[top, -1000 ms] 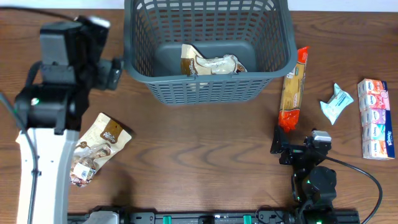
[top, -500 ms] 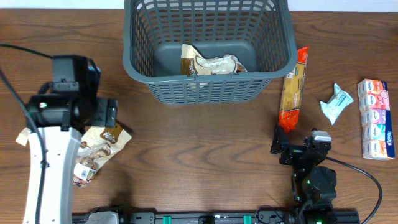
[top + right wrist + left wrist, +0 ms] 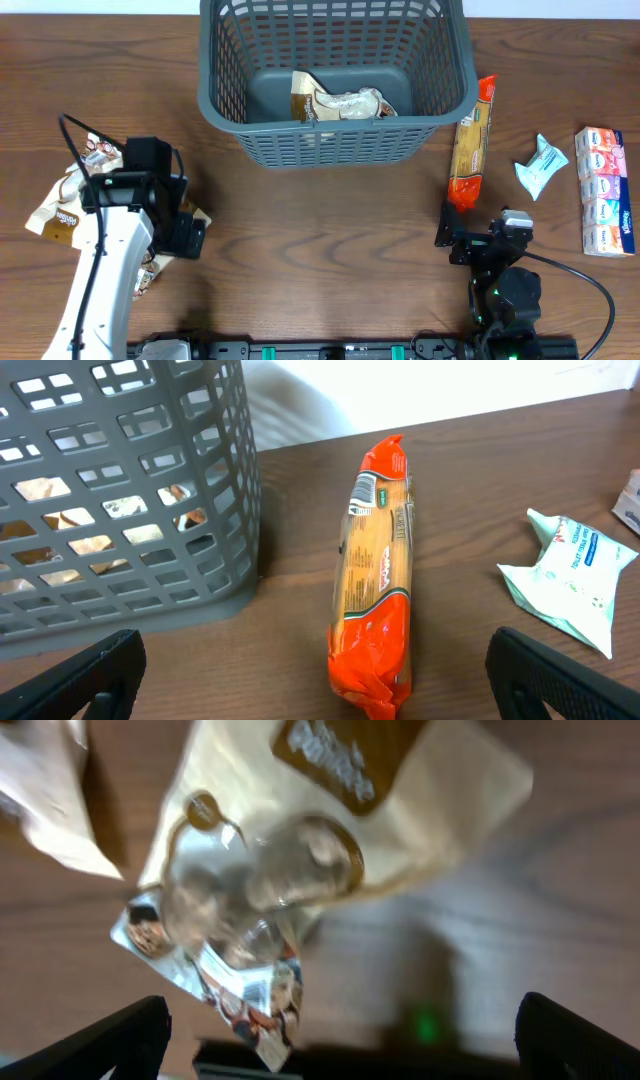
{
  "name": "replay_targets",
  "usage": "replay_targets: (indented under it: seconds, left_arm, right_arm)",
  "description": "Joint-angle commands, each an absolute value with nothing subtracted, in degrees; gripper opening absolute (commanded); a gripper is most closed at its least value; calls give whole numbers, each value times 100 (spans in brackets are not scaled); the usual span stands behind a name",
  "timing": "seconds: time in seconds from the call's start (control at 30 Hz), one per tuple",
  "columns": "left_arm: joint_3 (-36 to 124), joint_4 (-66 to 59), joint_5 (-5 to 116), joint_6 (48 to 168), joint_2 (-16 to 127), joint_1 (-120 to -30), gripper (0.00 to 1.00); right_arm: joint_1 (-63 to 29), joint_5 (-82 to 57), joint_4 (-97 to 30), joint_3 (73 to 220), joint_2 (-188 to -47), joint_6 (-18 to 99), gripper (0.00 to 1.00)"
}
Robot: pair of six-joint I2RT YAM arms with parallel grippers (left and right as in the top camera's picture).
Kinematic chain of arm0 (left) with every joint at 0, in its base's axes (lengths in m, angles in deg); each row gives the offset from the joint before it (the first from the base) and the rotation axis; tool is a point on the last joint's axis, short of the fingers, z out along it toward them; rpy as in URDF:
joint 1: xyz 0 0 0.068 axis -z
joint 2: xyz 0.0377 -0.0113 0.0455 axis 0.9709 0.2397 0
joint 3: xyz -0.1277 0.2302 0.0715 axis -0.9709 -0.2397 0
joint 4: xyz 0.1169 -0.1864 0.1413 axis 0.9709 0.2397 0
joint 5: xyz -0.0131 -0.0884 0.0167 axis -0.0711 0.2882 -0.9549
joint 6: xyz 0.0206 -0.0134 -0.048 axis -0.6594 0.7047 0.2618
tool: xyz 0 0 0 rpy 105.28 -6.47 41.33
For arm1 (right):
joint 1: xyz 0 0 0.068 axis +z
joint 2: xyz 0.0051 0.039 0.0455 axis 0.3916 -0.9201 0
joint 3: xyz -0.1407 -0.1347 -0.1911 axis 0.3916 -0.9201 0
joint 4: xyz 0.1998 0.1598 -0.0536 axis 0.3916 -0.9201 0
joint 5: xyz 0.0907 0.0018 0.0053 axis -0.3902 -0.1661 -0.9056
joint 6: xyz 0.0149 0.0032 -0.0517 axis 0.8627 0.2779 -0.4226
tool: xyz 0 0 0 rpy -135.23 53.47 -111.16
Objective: Pack container
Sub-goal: 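Move the left gripper back over the remaining PanTree bags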
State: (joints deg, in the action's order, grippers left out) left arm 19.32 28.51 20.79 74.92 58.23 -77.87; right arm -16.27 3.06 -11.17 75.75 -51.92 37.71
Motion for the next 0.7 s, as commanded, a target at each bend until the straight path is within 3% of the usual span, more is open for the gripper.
replay_targets:
  seconds: [0.0, 0.27, 0.43, 0.67]
  left_arm:
    - [1810, 2873, 2164, 7324, 5829, -7809, 99]
    - [1810, 2215, 2223, 7400, 5829, -7811, 99]
    - [1714, 1654, 2750, 6565, 5829, -7842, 99]
    - [1333, 1306, 3373, 5846, 5829, -8727, 98]
  right_arm:
    - [-1590, 389, -1121, 7551, -5201, 3683, 99]
    - [-1590, 389, -1121, 7551, -5201, 3683, 99]
    - [-1590, 386, -1121, 7551, -5201, 3685, 99]
    - [-1590, 334, -1123, 7551, -5201, 3685, 99]
